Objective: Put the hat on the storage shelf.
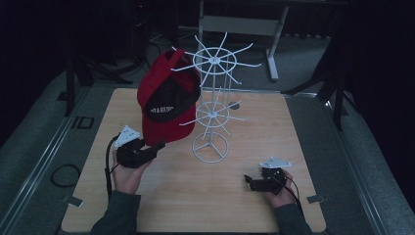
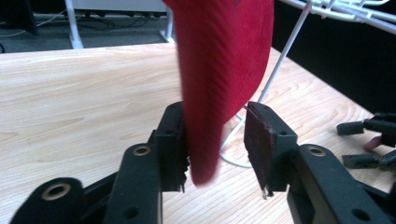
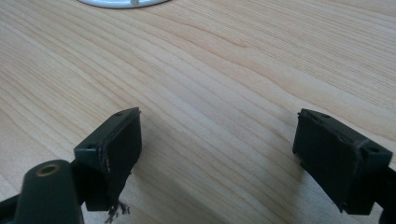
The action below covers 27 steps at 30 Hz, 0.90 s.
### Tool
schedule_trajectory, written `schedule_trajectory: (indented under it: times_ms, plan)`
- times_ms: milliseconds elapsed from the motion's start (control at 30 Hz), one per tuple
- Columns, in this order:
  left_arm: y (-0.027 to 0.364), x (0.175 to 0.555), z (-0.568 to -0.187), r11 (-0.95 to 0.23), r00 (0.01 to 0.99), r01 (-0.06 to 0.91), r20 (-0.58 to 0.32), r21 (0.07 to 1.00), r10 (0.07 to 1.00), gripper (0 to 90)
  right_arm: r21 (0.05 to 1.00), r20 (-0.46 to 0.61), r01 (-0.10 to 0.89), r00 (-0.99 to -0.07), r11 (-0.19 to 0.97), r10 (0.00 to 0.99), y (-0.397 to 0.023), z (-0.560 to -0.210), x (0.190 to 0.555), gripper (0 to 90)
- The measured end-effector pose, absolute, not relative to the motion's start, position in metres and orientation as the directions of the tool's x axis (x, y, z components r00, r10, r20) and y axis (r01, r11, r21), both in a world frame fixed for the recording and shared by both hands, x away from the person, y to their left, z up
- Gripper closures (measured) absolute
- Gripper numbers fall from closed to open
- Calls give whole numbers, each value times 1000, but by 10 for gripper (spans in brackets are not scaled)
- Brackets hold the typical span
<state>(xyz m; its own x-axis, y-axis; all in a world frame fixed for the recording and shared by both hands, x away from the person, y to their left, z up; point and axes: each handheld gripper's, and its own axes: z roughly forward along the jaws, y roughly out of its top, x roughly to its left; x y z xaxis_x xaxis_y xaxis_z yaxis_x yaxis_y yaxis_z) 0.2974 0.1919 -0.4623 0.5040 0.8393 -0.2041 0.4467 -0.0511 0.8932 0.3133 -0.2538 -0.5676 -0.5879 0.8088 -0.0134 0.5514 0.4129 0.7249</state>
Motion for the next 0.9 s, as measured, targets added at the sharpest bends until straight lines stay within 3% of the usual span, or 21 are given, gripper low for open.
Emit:
schedule_trajectory:
  times_ms: [900]
  plan:
    - [207,299,-465,-68,444,469,-169,881,880,422,724,-11,554,-587,412,809,-254,-568,313,153]
